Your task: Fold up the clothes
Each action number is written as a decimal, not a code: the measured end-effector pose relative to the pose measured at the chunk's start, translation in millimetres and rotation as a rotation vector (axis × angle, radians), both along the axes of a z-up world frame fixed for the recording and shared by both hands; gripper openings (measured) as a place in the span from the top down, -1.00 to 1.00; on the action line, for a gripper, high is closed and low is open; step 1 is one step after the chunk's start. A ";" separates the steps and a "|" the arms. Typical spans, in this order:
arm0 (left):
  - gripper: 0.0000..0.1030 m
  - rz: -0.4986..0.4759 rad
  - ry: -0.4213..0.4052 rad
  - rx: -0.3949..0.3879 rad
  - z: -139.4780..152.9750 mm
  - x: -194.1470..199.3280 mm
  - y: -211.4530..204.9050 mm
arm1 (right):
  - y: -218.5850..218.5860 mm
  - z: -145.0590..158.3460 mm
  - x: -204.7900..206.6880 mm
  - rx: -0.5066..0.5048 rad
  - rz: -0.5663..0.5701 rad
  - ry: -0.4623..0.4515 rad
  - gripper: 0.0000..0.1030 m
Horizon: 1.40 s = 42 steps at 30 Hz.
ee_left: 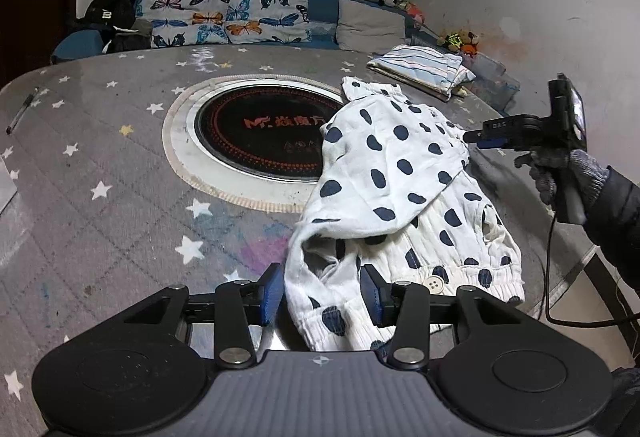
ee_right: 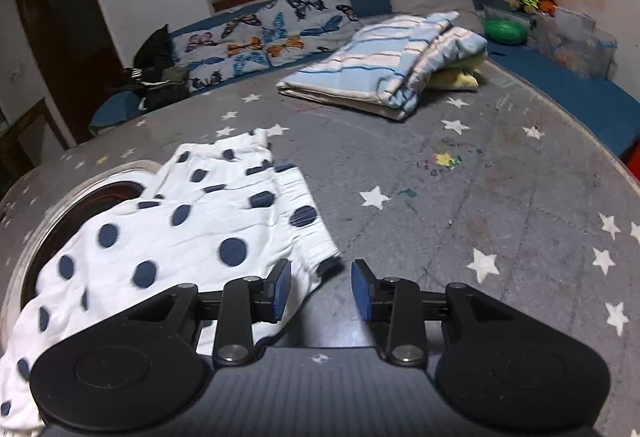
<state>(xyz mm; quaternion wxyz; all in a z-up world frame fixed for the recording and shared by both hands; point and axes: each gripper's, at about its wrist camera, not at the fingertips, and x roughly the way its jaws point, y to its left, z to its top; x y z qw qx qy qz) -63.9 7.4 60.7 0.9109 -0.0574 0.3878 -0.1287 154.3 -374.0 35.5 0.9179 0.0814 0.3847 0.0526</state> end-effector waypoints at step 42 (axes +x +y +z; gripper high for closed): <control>0.72 0.080 -0.010 -0.129 -35.8 -5.7 43.4 | 351.4 170.0 76.5 -0.045 0.582 -0.345 0.82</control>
